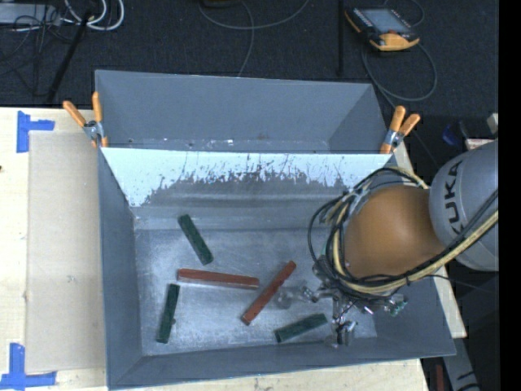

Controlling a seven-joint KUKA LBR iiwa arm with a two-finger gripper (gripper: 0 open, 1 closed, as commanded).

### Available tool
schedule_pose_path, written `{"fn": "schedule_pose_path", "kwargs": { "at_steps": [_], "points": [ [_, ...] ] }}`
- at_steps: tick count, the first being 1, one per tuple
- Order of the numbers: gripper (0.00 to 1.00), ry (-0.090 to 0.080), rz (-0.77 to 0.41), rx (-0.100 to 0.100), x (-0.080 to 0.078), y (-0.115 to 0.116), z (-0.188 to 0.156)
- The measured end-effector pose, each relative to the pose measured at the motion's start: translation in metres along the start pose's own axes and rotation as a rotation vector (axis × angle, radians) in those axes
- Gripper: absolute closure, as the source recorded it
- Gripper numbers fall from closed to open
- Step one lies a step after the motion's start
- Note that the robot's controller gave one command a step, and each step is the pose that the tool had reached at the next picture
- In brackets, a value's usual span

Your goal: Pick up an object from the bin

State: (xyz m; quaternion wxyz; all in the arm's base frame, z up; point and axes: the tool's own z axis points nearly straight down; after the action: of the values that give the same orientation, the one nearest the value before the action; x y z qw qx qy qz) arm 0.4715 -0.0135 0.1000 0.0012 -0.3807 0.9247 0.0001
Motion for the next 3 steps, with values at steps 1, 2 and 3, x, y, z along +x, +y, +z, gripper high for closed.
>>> {"fn": "schedule_pose_path", "kwargs": {
  "at_steps": [1, 2, 3],
  "points": [
    [0.0, 0.002, -0.111, -0.002, -0.007, 0.006, 0.001],
    [0.0, -0.008, -0.23, 0.008, -0.015, 0.007, 0.028],
    [0.0, -0.004, -0.227, 0.003, -0.017, 0.006, 0.028]
  ]
}}
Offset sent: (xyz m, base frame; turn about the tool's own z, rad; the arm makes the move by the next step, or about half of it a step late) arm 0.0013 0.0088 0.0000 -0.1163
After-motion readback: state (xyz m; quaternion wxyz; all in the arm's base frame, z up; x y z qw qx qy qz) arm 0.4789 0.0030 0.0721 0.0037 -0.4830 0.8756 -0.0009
